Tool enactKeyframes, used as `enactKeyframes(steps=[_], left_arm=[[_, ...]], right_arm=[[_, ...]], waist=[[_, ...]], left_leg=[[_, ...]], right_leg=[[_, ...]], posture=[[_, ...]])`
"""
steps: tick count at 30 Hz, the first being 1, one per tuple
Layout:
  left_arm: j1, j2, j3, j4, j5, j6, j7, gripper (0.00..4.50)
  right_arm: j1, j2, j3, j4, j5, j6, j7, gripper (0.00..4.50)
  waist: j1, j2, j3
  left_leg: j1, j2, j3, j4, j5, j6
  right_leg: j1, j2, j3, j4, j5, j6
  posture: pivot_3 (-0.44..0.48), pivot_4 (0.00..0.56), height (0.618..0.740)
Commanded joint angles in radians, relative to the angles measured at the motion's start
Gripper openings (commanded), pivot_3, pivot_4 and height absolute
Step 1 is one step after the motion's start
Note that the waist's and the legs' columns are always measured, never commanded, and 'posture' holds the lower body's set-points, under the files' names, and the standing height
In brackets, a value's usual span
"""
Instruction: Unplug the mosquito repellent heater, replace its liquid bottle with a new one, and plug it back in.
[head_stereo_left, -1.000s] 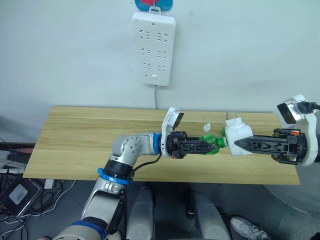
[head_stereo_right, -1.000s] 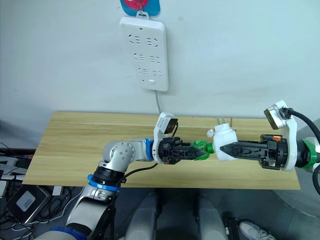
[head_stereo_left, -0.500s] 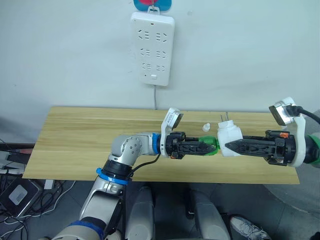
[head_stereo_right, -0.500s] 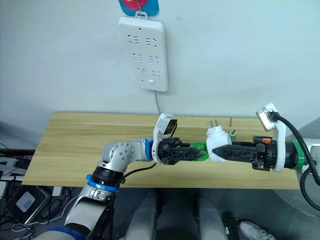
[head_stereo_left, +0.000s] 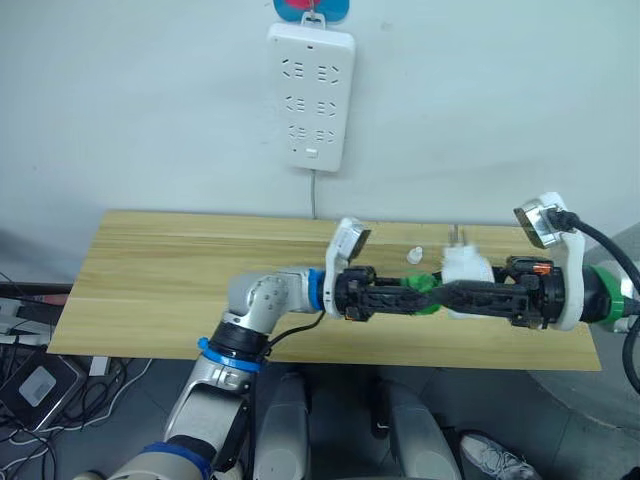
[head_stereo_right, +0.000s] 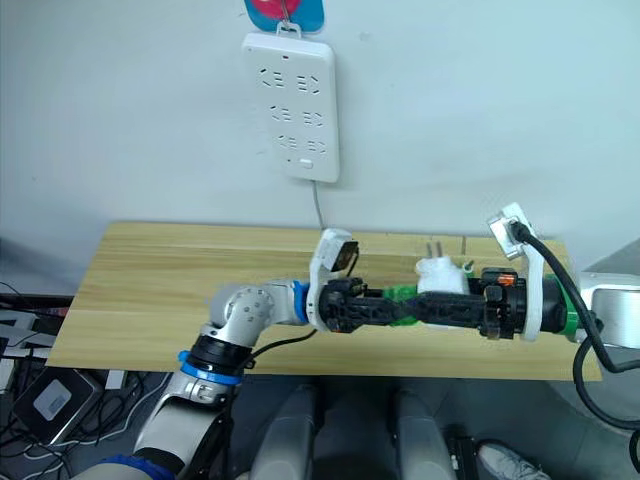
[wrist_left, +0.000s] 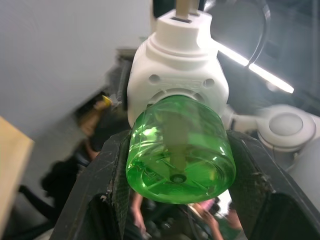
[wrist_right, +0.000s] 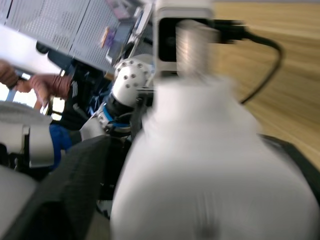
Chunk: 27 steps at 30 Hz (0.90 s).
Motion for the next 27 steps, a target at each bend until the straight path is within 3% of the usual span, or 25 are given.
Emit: enactKeyframes(steps=[1, 8, 13, 16, 20, 23, 27], left_arm=[[-0.016, 0.0, 0.012, -0.021, -0.013, -0.001, -0.002, 2.33], [-0.045, -0.015, 0.044, -0.005, -0.036, 0.015, 0.016, 2.33], [-0.075, -0.021, 0.075, 0.009, -0.05, 0.038, 0.027, 2.33], [-0.086, -0.018, 0.082, 0.033, -0.038, 0.027, 0.027, 2.33], [-0.096, -0.01, 0.084, 0.061, -0.024, 0.011, 0.015, 2.33], [-0.092, 0.006, 0.078, 0.058, -0.022, 0.013, -0.001, 2.33], [-0.078, 0.031, 0.06, 0.041, -0.024, 0.025, -0.025, 2.33]], right_arm=[[0.0, -0.036, -0.013, -0.017, 0.026, 0.011, 0.041, 4.48], [0.064, -0.034, -0.001, -0.045, 0.026, -0.021, -0.004, 4.48], [0.183, -0.056, -0.034, -0.068, 0.026, -0.023, 0.041, 4.48], [0.274, -0.138, -0.09, -0.103, 0.026, 0.003, 0.137, 4.48], [0.4, -0.242, -0.256, -0.11, 0.026, 0.079, 0.244, 4.48], [0.455, -0.238, -0.386, -0.026, 0.026, 0.123, 0.191, 3.88], [0.456, -0.201, -0.424, 0.099, -0.124, 0.124, 0.142, 2.4]], waist=[[0.0, 0.0, 0.0], [-0.001, 0.0, 0.0], [0.001, 0.0, 0.0], [0.0, 0.0, 0.0], [0.0, 0.0, 0.0], [0.0, 0.0, 0.0], [0.0, 0.0, 0.0]], left_leg=[[0.0, 0.0, 0.0, 0.0, 0.0, 0.0], [0.0, 0.0, 0.0, 0.0, 0.0, 0.0], [0.0, 0.0, 0.0, 0.0, 0.0, 0.0], [0.0, 0.0, 0.0, 0.0, 0.0, 0.0], [0.0, 0.0, 0.0, 0.0, 0.0, 0.001], [0.0, 0.001, 0.0, 0.0, 0.0, 0.001], [0.0, 0.0, 0.0, 0.0, 0.0, 0.001]], right_leg=[[0.0, 0.0, 0.0, 0.0, 0.0, 0.0], [0.0, 0.0, 0.0, 0.0, 0.0, 0.0], [0.0, 0.0, 0.0, 0.0, 0.0, 0.0], [0.0, 0.0, 0.0, 0.0, 0.0, 0.0], [0.0, 0.0, 0.0, 0.0, 0.0, 0.0], [0.0, 0.0, 0.0, 0.0, 0.0, 0.0], [0.0, 0.0, 0.0, 0.0, 0.0, 0.0]], posture=[[0.122, 0.322, 0.74], [0.122, 0.322, 0.74], [0.124, 0.332, 0.74], [0.124, 0.332, 0.74], [0.126, 0.334, 0.74], [0.125, 0.334, 0.74], [0.115, 0.333, 0.74]])
